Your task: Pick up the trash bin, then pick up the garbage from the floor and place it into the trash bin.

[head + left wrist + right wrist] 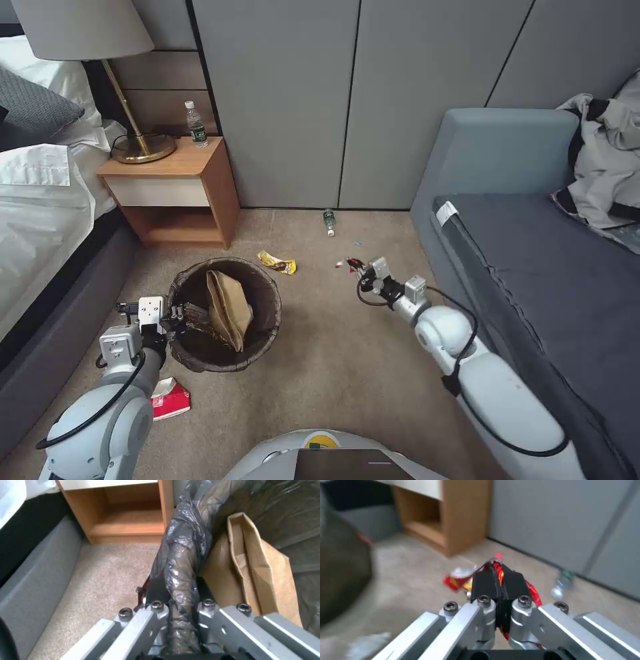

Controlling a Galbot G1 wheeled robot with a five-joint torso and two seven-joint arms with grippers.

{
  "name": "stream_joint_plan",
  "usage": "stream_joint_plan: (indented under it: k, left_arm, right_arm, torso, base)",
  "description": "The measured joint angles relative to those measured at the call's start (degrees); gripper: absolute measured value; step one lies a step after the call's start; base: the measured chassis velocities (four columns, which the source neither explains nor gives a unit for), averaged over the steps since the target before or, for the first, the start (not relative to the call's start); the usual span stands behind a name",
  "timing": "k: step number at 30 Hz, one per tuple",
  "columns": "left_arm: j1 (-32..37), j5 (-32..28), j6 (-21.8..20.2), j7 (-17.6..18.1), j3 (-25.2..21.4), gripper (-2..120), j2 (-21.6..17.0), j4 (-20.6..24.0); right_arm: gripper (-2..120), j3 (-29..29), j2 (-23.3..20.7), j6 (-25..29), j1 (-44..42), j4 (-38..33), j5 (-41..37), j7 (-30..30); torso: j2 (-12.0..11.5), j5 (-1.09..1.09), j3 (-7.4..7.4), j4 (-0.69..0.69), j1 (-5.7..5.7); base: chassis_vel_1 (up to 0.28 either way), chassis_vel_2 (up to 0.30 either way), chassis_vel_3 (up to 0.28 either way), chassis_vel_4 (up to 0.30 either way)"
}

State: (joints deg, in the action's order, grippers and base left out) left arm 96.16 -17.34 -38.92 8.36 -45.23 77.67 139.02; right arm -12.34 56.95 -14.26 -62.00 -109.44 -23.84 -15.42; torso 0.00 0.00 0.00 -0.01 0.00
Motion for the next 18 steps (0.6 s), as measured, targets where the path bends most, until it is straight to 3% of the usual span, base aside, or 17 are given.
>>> stream_joint_plan:
  k: [9,18]
  left_arm:
    - [-0.22,0.03,-1.00,-0.03,0.21,4,-0.03,0.04]
    - [-0.39,0.69,-2.38,-0.64,0.32,4,0.06,0.28]
  right_arm:
    - [0,7.27,-3.30,-4.09,6.25,-9.43,-7.34,-0.23]
    - [0,23.74,-0.26,-7.49,19.18,-11.52,-10.26,0.96]
  torso:
    - [0.00,-0.01,0.00,0.01,0.00]
    - [0.00,-0.01,0.00,0.01,0.00]
  base:
    - [0.000,0.000,0.000,0.000]
    - [0.000,0.000,0.000,0.000]
